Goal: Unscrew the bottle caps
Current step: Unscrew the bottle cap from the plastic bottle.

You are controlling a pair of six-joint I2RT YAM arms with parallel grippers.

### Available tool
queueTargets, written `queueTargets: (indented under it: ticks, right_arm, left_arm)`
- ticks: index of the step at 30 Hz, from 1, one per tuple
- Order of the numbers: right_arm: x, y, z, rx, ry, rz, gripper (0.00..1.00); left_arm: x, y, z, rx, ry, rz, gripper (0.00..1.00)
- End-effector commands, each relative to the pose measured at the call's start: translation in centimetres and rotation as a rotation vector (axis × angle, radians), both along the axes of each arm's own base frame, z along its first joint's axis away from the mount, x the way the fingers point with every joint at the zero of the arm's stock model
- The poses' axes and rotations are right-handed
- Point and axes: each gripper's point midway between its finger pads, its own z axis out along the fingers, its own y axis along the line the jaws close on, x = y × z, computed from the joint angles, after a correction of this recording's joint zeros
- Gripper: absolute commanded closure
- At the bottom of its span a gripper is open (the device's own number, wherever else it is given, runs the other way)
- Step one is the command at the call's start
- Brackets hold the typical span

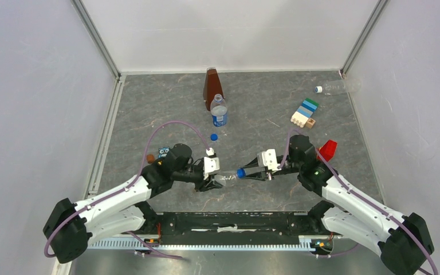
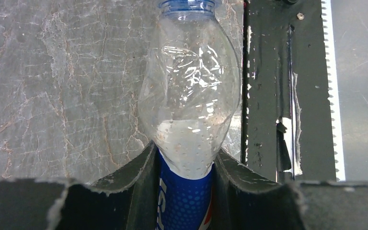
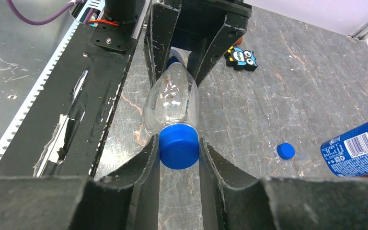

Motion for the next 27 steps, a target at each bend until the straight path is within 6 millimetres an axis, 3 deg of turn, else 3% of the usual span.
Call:
queueTargets:
  ticks: [1,6,8,10,15,18,24,27]
  right_arm:
    - [-0.8,-0.6,-2.3,-0.07,0.046,0.009,0.92]
    - [2.0,-0.3,0.0,-0.03,0.085,-0.169,0.43]
    - [2.8,-0.4,1.2,0.009,0.098,-0.233,0.3]
    - [3.5,-0.6,2.3,0.045,0.12,-0.294,0.24]
    - [3.9,0.2,5.8,0.139,0.225,-0.313,0.22]
    - [5.0,0.5,6.9,0.16,0.331,-0.356,0.23]
    - [6.4,0.7,7.8,0.246,0.542,-0.349,0.31]
    - [5.8,1.1,7.6,0.242,0.596,-0.286,0.35]
  left_arm:
    - [1.8,-2.1,7.4,-0.248,-0.175,0.017,0.98]
    - [5.6,-0.1,6.3,-0.202,-0.287,0.244,0.98]
    - [6.3,0.7,5.9,-0.183,-0.329,0.289,0.98]
    - [6.6,1.1,5.6,-0.174,-0.362,0.301,0.98]
    - [7.3,1.7,5.6,-0.148,-0.424,0.349,0.98]
    - [7.5,1.8,5.7,-0.128,-0.473,0.37,0.98]
    - [7.3,1.8,6.2,-0.113,-0.537,0.389,0.98]
    - [7.3,1.7,6.1,-0.106,-0.544,0.389,0.98]
